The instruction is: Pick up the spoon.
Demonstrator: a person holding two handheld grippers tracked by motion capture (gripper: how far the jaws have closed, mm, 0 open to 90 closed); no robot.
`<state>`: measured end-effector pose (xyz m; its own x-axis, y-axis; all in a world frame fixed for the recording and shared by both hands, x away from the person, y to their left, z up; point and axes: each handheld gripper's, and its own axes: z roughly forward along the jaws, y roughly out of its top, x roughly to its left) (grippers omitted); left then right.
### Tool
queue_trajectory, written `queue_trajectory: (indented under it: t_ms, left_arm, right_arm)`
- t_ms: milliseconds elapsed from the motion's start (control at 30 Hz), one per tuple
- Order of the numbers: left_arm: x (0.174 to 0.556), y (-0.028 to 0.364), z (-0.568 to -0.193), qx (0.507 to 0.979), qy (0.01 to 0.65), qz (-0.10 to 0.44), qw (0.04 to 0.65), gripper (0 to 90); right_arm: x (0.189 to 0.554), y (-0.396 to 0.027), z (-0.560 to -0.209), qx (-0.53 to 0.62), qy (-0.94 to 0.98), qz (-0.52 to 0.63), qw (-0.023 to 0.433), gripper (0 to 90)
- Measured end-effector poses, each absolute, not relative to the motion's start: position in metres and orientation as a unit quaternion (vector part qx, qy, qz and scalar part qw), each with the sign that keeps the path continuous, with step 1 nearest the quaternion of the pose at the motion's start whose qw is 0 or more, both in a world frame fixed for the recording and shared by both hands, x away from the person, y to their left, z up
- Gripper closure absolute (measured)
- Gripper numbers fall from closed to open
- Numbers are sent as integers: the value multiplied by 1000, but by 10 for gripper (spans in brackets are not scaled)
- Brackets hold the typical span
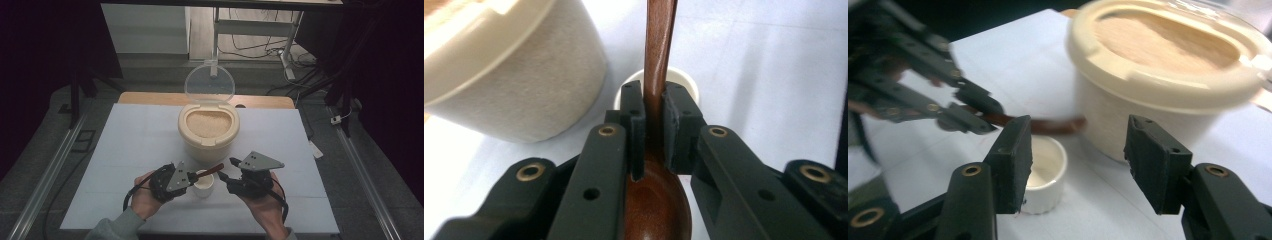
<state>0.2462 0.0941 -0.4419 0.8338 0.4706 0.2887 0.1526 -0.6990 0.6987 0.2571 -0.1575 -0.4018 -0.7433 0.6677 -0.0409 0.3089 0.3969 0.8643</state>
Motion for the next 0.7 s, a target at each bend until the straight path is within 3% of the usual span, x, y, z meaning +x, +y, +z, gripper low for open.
queue_trajectory:
  t_ms: [400, 700]
  left_arm:
    - [244, 89, -441, 883, 182, 246, 355, 799]
    - [240, 83, -441, 881, 174, 264, 352, 799]
  right_arm:
    - [258, -144, -420, 354, 780, 494, 151, 423]
    - [262, -135, -426, 385, 747, 526, 130, 548]
